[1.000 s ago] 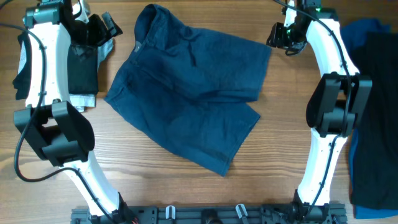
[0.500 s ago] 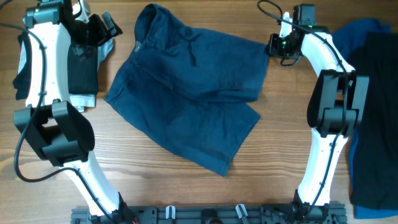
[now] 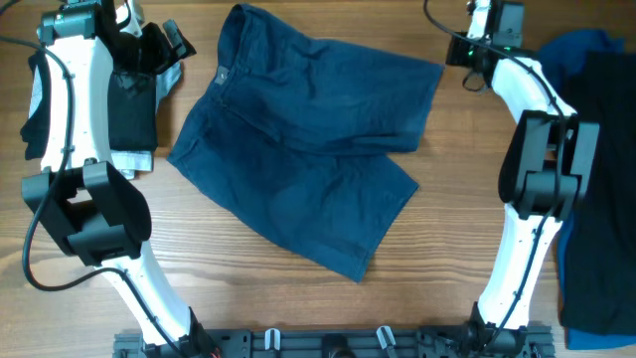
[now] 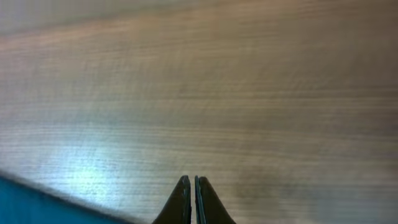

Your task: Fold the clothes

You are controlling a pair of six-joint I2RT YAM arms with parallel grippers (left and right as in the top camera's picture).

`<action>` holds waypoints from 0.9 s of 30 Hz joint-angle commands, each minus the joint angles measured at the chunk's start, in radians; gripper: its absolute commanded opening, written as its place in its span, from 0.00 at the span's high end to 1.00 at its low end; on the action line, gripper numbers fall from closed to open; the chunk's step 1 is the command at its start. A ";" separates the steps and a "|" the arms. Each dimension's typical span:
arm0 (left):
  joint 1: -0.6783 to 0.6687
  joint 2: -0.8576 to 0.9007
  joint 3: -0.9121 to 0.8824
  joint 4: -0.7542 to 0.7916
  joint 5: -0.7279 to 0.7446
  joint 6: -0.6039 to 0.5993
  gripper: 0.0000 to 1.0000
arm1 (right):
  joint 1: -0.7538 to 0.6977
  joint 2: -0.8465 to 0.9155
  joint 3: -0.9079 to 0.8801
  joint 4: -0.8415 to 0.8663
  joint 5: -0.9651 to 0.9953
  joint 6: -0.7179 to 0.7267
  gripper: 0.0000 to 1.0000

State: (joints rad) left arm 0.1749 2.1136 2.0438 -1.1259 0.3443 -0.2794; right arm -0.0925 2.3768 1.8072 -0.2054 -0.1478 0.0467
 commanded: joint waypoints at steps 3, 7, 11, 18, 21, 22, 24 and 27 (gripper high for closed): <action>-0.002 0.015 0.002 -0.001 -0.006 0.002 0.00 | 0.004 -0.003 0.004 0.081 0.022 -0.017 0.96; -0.002 0.015 0.002 -0.001 -0.006 0.002 0.00 | -0.001 -0.080 0.005 -0.148 -0.029 0.091 0.96; -0.002 0.015 0.002 -0.001 -0.006 0.002 0.00 | -0.005 -0.148 0.005 -0.315 -0.167 0.080 0.79; -0.002 0.015 0.002 -0.001 -0.006 0.002 0.00 | -0.005 -0.128 -0.053 -0.309 -0.138 0.115 0.47; -0.002 0.015 0.002 -0.001 -0.006 0.002 0.00 | -0.002 -0.099 -0.100 -0.233 -0.176 0.109 0.47; -0.002 0.015 0.002 -0.001 -0.006 0.002 0.00 | 0.000 -0.093 -0.108 -0.220 -0.176 0.110 0.47; -0.002 0.015 0.002 -0.001 -0.006 0.002 0.00 | 0.003 -0.067 -0.114 -0.196 -0.194 0.098 0.48; -0.002 0.015 0.002 -0.001 -0.006 0.002 0.00 | 0.016 -0.023 -0.114 -0.153 -0.268 0.048 0.48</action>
State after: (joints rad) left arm 0.1749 2.1136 2.0438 -1.1259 0.3435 -0.2790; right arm -0.0937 2.2948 1.7039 -0.3859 -0.3294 0.1303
